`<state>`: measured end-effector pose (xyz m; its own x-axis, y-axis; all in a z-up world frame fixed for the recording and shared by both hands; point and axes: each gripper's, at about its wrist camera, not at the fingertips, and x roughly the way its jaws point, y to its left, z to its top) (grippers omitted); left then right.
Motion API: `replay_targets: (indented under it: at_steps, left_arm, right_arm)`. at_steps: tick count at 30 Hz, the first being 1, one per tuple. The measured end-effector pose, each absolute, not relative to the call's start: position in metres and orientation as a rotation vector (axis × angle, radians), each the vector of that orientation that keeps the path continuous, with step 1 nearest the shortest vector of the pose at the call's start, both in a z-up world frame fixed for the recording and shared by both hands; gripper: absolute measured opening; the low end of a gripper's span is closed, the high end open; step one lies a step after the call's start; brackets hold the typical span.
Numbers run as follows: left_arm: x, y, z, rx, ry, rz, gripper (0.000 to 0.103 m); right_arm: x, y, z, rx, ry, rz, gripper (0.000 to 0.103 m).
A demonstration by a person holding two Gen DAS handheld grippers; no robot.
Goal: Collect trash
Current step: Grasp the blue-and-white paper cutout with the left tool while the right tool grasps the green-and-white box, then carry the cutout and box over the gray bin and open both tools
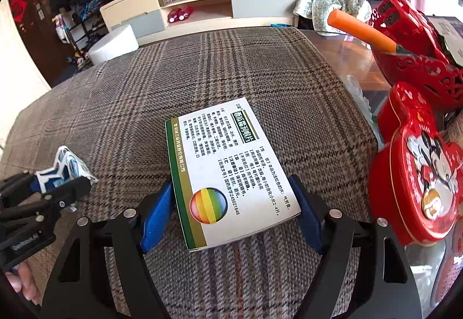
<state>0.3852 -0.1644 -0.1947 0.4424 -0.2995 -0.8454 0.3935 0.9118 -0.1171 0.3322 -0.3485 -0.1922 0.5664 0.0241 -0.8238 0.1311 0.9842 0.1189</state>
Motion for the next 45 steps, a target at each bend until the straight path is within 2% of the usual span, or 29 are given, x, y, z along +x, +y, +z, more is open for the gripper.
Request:
replay_targets:
  at_steps: [9,19,27,35,45]
  left_arm:
    - [0.319,-0.14,-0.176,0.069,1.036,-0.473,0.039]
    - [0.174,-0.093,-0.144,0.076,0.97,-0.456,0.039]
    - [0.07,-0.071,-0.139,0.045,0.938,-0.455,0.039]
    - [0.007,-0.051,-0.18,0.005,0.97,-0.44,0.039]
    - [-0.009,-0.039,-0.272,-0.079,1.1,-0.421,0.039]
  right_arm:
    - [0.27,-0.33,-0.164,0.227,0.954,-0.011,0.076]
    - [0.142,-0.281,-0.121,0.18,0.912,0.013,0.076]
    - [0.052,-0.254,-0.109,0.196,0.897,0.019,0.076]
    - [-0.012,-0.234,-0.143,0.215,0.939,0.014,0.076]
    - [-0.031,-0.219,-0.235,0.317,1.097,0.066,0.076]
